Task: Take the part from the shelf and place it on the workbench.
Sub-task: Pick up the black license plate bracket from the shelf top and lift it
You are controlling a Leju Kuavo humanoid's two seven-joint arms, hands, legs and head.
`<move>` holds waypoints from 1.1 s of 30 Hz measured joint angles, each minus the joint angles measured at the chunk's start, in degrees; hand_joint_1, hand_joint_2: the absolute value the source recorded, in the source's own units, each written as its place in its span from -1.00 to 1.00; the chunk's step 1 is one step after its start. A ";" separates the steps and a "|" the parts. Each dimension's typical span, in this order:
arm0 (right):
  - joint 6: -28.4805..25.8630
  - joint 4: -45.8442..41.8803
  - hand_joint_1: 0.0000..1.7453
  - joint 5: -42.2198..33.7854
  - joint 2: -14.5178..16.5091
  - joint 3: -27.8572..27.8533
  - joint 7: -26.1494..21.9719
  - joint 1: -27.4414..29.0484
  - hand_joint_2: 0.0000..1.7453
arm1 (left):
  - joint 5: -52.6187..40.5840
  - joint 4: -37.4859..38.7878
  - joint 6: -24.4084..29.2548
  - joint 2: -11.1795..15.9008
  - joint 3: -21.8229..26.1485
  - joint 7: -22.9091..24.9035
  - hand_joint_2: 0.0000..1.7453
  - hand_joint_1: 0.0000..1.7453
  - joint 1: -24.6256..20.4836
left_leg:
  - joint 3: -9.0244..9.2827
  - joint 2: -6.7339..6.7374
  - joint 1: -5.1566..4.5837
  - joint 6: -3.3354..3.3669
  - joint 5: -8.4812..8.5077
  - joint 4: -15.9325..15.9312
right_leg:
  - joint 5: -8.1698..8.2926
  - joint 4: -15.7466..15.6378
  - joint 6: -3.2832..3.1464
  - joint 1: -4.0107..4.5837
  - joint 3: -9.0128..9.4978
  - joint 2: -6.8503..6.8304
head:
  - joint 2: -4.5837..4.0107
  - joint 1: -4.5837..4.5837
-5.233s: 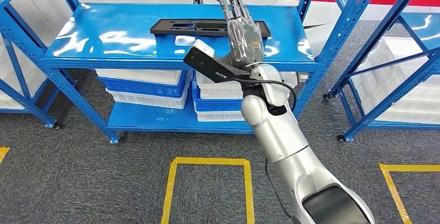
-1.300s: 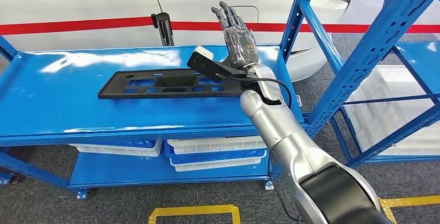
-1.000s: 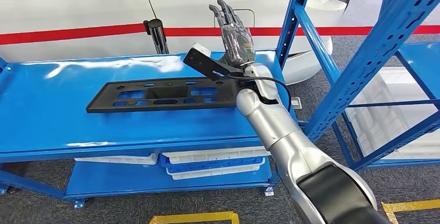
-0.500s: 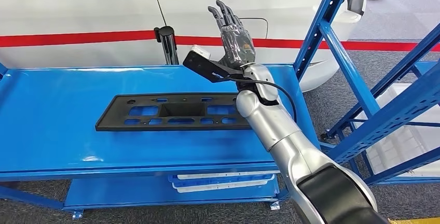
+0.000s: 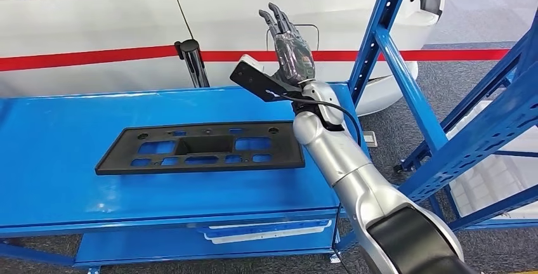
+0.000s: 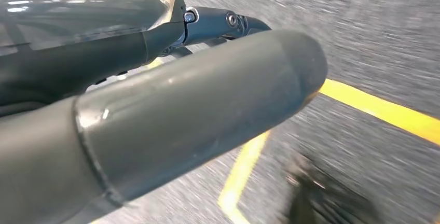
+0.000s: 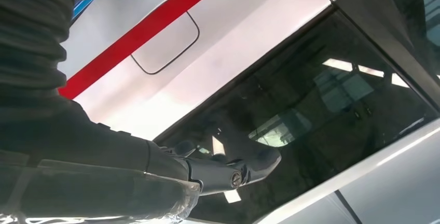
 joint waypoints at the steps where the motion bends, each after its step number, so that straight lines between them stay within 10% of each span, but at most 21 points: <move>1: 0.25 -0.57 -1.00 -0.11 -0.15 0.06 0.18 0.29 1.00 | -1.62 0.02 0.13 0.08 -0.89 2.51 -1.00 -1.00 0.08 | 0.02 0.01 0.01 -0.13 -0.04 -0.09 | -0.05 0.00 -0.08 0.02 0.00 0.00 | 0.00 0.01; 11: 2.88 -10.79 -1.00 -0.45 -2.46 2.30 0.86 6.85 1.00 | -10.27 0.43 -3.70 0.25 -9.95 18.32 -1.00 -1.00 1.02 | 0.13 0.03 0.11 -1.81 -0.01 -0.24 | -0.08 0.01 -0.48 0.17 0.04 -0.03 | 0.00 0.05; 33: 11.27 -35.62 -1.00 8.51 -8.16 21.98 0.78 24.62 1.00 | -12.10 0.48 -3.09 -0.34 -12.60 16.22 -1.00 -1.00 1.34 | 0.07 0.04 -0.04 -1.96 -0.29 -0.23 | -0.12 -0.01 -0.46 -0.01 0.05 -0.01 | 0.00 0.04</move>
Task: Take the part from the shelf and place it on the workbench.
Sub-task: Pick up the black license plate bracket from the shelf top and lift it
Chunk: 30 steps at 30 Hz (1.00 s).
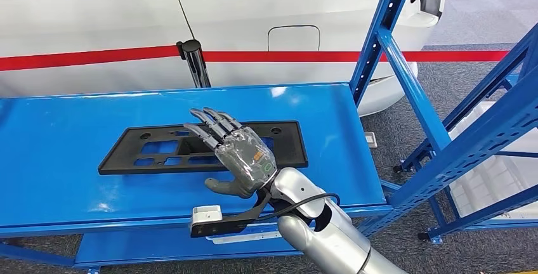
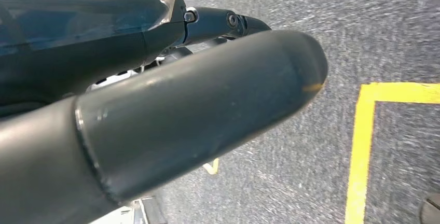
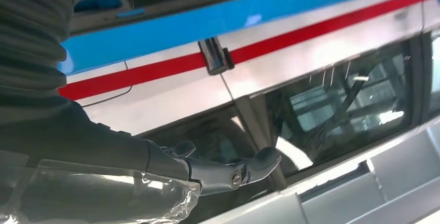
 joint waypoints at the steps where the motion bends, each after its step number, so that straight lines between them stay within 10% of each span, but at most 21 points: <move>1: 0.80 0.01 -1.00 0.54 -0.07 0.76 0.09 0.00 1.00 | 0.34 0.00 -0.02 -0.10 0.02 -0.59 -1.00 -1.00 0.00 | 0.00 0.00 0.00 0.00 0.00 0.00 | 0.00 0.00 0.00 0.00 0.00 0.00 | 0.00 0.00; 30: -2.98 22.58 -1.00 8.81 4.45 1.27 9.79 -6.14 1.00 | -0.59 0.00 2.62 -0.42 1.09 -3.53 -1.00 -1.00 0.02 | 0.01 -0.01 0.00 -0.01 0.02 0.01 | 0.01 0.00 0.00 -0.01 0.00 -0.01 | 0.00 0.00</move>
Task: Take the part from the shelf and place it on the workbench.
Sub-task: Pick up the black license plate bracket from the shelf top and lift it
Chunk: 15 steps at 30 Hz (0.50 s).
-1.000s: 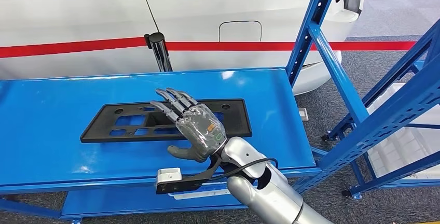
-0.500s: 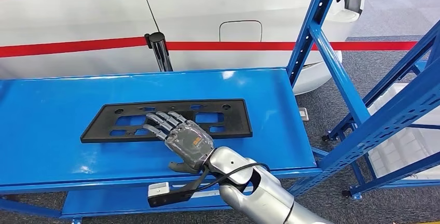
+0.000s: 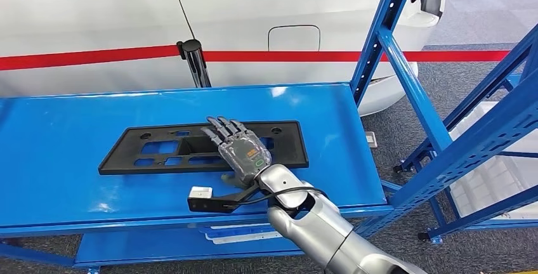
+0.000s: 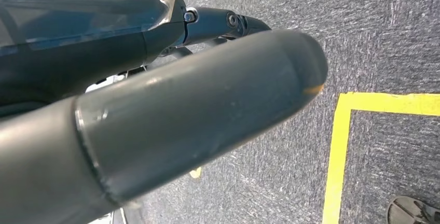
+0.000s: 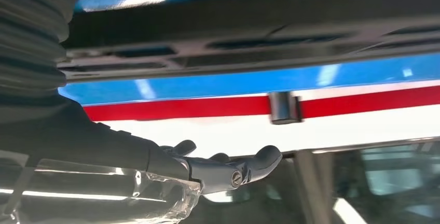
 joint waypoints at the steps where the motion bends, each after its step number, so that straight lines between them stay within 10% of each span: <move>1: -0.37 0.96 -0.96 0.36 0.21 -0.81 0.19 -0.20 1.00 | -0.14 0.00 0.09 0.00 0.04 -0.08 -1.00 -1.00 0.00 | 0.01 0.00 0.00 0.00 0.00 0.00 | 0.00 0.00 0.00 0.00 0.00 0.00 | 0.00 0.00; 5: -1.85 4.33 0.77 1.70 0.76 -4.33 1.16 -0.74 1.00 | -0.72 0.00 0.51 0.00 0.13 -0.76 -1.00 -1.00 0.01 | 0.04 -0.01 0.00 0.00 0.00 0.01 | 0.00 0.00 0.00 0.00 -0.01 -0.01 | 0.00 0.00; 6: -2.31 5.06 0.91 2.01 0.78 -5.24 1.49 -0.88 1.00 | -0.86 0.00 0.56 0.00 0.15 -1.26 -1.00 -1.00 0.02 | 0.04 -0.02 0.00 0.00 0.00 0.01 | 0.00 0.00 0.00 0.00 0.00 -0.01 | 0.00 0.00; 15: -4.13 8.24 0.94 3.17 0.67 -13.79 1.98 -1.15 1.00 | -2.05 0.00 0.71 0.00 0.34 -3.20 -1.00 -1.00 0.02 | 0.01 -0.02 -0.01 0.00 0.00 0.01 | 0.00 0.00 0.00 -0.01 0.00 -0.01 | 0.00 -0.01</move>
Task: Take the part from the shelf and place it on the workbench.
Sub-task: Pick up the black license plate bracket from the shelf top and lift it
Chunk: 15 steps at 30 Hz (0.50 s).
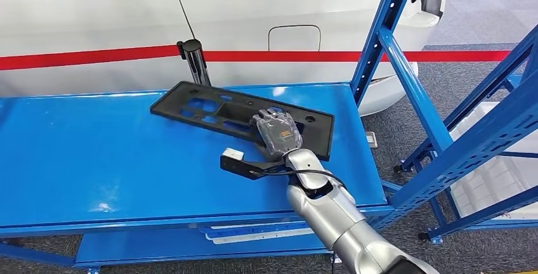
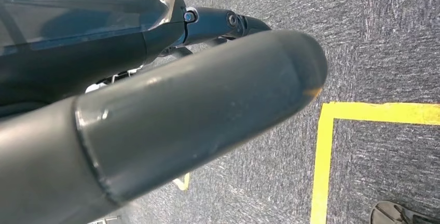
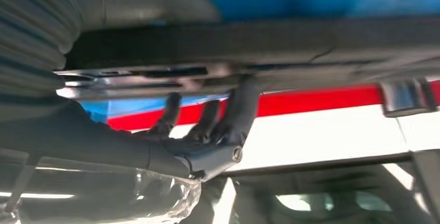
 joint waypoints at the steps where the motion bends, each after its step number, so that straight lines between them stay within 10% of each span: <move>1: -0.15 0.12 0.94 0.02 -0.01 -0.40 -0.01 -0.07 1.00 | 0.00 0.00 0.00 0.00 0.08 -0.01 -1.00 -1.00 0.00 | 0.01 0.01 0.00 0.00 0.00 0.00 | 0.00 0.00 0.00 0.00 0.00 0.01 | 0.00 0.00; 15: -0.40 -2.59 1.00 1.57 -0.72 -2.91 -0.70 1.74 1.00 | -1.67 -0.03 2.63 0.03 0.33 -6.34 -1.00 -1.00 0.06 | 0.23 -0.01 0.00 0.00 -0.01 0.00 | 0.00 -0.01 0.00 0.01 0.14 0.01 | 0.00 0.01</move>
